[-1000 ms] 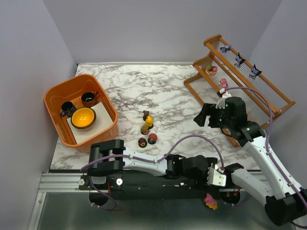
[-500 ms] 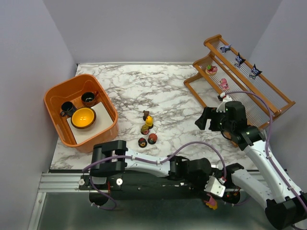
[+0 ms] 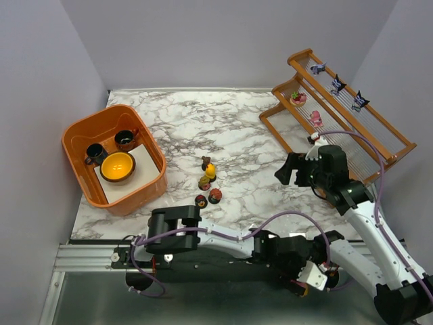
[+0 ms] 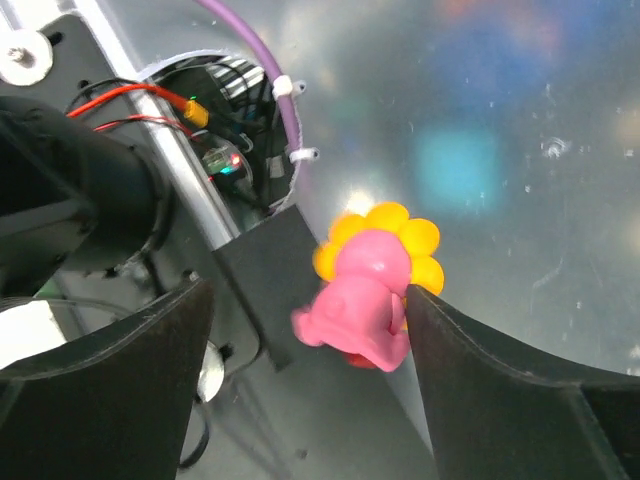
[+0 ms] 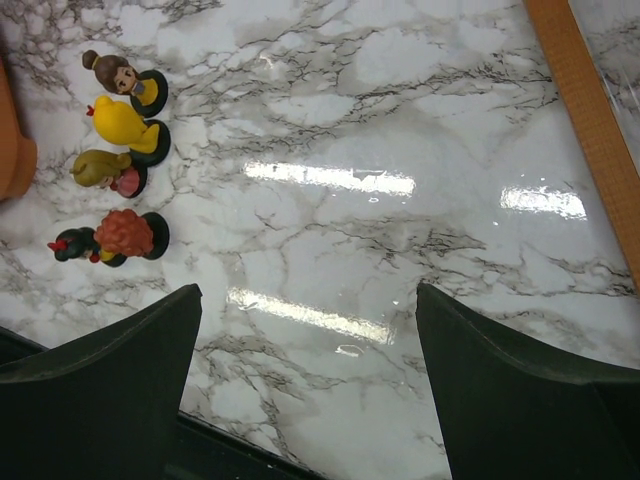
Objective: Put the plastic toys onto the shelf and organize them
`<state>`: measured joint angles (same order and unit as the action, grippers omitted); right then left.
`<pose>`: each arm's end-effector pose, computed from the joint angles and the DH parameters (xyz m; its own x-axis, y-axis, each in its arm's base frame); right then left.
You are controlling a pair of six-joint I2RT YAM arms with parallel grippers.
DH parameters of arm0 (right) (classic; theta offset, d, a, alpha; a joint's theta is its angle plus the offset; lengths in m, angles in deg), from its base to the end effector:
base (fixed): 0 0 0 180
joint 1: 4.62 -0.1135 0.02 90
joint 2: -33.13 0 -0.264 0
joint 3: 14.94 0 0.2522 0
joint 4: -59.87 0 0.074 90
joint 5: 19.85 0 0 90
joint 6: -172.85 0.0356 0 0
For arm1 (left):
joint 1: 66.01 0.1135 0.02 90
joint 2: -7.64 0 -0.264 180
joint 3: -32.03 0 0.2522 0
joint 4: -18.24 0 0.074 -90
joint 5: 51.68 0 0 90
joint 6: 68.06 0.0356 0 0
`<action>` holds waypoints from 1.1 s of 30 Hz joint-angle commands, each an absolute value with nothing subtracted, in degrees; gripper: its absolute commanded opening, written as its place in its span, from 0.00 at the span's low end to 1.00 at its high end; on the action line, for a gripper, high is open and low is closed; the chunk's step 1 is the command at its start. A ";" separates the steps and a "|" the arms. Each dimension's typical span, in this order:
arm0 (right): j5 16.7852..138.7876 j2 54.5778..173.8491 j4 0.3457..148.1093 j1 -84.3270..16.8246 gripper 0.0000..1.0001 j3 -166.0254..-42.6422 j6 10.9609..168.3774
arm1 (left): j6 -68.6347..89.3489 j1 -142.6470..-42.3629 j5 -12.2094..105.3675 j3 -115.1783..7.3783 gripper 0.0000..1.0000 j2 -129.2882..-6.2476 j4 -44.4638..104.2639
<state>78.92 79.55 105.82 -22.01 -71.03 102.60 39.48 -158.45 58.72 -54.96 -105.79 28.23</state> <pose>0.1650 0.0574 0.2825 -0.6709 0.1398 -0.7282 -0.1976 0.9128 0.3573 -0.0310 -0.4363 0.1797 0.3027 0.4692 -0.8296 0.8739 -0.4840 0.0451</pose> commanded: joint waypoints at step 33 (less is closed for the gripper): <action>77.79 77.43 103.87 -21.59 0.94 -69.74 102.10 | 33.63 -155.04 52.90 -43.86 0.54 -98.53 18.03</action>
